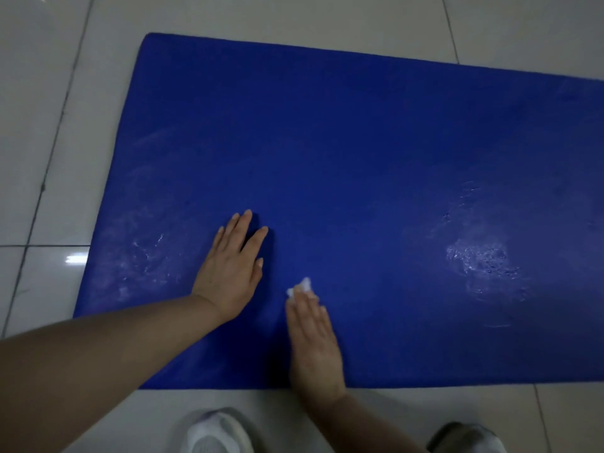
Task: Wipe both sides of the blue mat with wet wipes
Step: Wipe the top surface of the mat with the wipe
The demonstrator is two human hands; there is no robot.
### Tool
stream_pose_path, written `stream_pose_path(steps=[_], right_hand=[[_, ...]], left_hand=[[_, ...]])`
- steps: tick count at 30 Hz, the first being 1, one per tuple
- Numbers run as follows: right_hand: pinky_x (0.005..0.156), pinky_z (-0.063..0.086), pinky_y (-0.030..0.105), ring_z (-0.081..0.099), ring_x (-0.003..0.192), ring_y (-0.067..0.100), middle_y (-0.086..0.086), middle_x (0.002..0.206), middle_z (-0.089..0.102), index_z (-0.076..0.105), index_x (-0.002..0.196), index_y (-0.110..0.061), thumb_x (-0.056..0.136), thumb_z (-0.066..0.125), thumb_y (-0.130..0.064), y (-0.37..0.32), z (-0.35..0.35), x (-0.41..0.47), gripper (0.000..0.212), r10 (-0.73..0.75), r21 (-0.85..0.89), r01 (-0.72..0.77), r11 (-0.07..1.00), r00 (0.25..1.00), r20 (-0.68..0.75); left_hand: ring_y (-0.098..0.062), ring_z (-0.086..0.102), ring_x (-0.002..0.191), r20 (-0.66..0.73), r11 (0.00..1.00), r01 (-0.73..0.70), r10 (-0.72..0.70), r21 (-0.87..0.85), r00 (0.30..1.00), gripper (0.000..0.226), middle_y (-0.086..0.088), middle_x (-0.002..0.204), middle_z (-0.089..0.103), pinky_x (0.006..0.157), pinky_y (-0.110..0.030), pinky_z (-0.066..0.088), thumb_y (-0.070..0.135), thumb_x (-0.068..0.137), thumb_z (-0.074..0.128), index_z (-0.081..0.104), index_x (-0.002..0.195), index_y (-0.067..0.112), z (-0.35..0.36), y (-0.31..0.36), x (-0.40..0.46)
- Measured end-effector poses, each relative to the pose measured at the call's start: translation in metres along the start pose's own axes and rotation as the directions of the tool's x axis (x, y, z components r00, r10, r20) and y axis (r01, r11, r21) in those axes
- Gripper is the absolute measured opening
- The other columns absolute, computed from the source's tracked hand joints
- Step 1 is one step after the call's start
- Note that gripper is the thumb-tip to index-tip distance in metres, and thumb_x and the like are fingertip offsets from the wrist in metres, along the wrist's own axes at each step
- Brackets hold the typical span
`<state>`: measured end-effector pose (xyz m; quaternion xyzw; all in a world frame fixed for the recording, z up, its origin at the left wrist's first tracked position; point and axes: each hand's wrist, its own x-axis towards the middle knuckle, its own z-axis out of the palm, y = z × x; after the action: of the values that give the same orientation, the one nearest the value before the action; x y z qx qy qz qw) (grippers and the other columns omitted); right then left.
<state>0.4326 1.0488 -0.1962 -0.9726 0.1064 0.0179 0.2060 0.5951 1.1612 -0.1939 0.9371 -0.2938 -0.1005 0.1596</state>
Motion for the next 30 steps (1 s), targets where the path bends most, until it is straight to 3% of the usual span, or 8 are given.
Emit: stream_pose_path(steps=[3,8,10,13,17,23,27,30], right_hand=[[0.115,0.017,0.031,0.025,0.141,0.015,0.006,0.150,0.035,0.037,0.142,-0.011,0.086,0.033,-0.007,0.003,-0.001,-0.009,0.056,-0.155,-0.015,0.156,0.988,0.986,0.063],[0.114,0.006,0.031,-0.001,0.145,0.009,0.007,0.153,0.028,0.022,0.147,-0.010,0.077,0.031,-0.015,0.058,-0.028,-0.032,0.070,0.242,-0.087,-0.244,0.966,0.970,-0.038],[0.114,0.005,0.031,-0.002,0.145,0.008,0.004,0.155,0.020,0.024,0.146,-0.008,0.076,0.025,-0.020,0.058,-0.029,-0.033,0.071,0.306,-0.062,-0.310,0.949,0.950,-0.064],[0.116,0.008,0.031,0.006,0.145,0.013,0.000,0.159,0.007,0.027,0.145,-0.009,0.080,0.030,-0.010,0.034,-0.012,-0.026,0.065,0.137,-0.044,-0.140,0.989,0.988,-0.069],[0.114,0.016,0.032,0.016,0.143,0.014,0.004,0.149,0.038,0.034,0.141,-0.010,0.076,0.031,-0.001,0.027,-0.004,-0.030,0.066,-0.070,-0.096,0.071,0.993,0.997,0.011],[0.116,0.005,0.034,0.009,0.144,0.015,0.000,0.156,0.011,0.026,0.145,-0.011,0.076,0.026,-0.008,0.068,-0.024,-0.039,0.070,0.138,-0.170,-0.134,0.976,0.990,0.011],[0.118,0.004,0.032,0.008,0.146,0.014,-0.001,0.157,0.011,0.027,0.146,-0.010,0.075,0.031,-0.004,0.070,-0.021,-0.041,0.071,0.116,-0.153,-0.113,0.982,0.993,0.009],[0.116,0.005,0.031,0.005,0.146,0.011,0.005,0.156,0.022,0.023,0.148,-0.012,0.072,0.051,-0.011,0.083,-0.029,-0.040,0.081,0.212,-0.108,-0.212,0.971,0.977,-0.014]], left_hand=[[-0.035,0.019,0.145,0.014,1.000,-0.007,0.008,-0.010,1.000,0.054,-0.020,0.157,0.022,0.116,-0.043,0.012,0.010,0.092,0.057,0.041,0.144,0.005,-0.001,0.003,-0.003],[-0.032,0.013,0.147,0.029,0.999,-0.003,0.004,-0.040,1.000,0.054,-0.017,0.159,0.016,0.118,-0.039,0.006,0.013,0.096,0.051,0.035,0.147,0.007,-0.003,0.009,-0.007],[-0.032,0.012,0.147,0.036,0.999,-0.019,0.021,-0.047,0.999,0.054,-0.017,0.159,0.016,0.117,-0.039,0.006,0.013,0.096,0.050,0.034,0.147,0.007,-0.002,0.013,-0.007],[-0.030,0.009,0.148,0.057,0.998,-0.037,0.040,-0.059,0.998,0.054,-0.016,0.160,0.013,0.119,-0.039,0.006,0.015,0.098,0.048,0.031,0.149,0.008,-0.001,0.020,-0.006],[-0.021,-0.004,0.147,0.084,0.995,-0.062,0.068,-0.075,0.994,0.055,-0.012,0.161,0.004,0.119,-0.034,-0.002,0.019,0.100,0.043,0.024,0.152,0.011,-0.002,0.026,-0.003],[-0.025,-0.002,0.149,0.097,0.994,-0.056,0.065,-0.093,0.993,0.055,-0.012,0.161,0.003,0.117,-0.032,-0.005,0.019,0.101,0.042,0.024,0.152,0.011,-0.003,0.032,-0.001],[-0.023,-0.005,0.149,0.114,0.992,-0.079,0.090,-0.100,0.989,0.056,-0.009,0.162,-0.002,0.115,-0.029,-0.010,0.021,0.102,0.040,0.019,0.153,0.014,-0.003,0.038,0.004],[-0.023,-0.006,0.149,0.115,0.993,-0.066,0.077,-0.098,0.990,0.056,-0.008,0.162,-0.005,0.115,-0.028,-0.011,0.022,0.102,0.038,0.017,0.154,0.015,-0.003,0.043,0.009]])
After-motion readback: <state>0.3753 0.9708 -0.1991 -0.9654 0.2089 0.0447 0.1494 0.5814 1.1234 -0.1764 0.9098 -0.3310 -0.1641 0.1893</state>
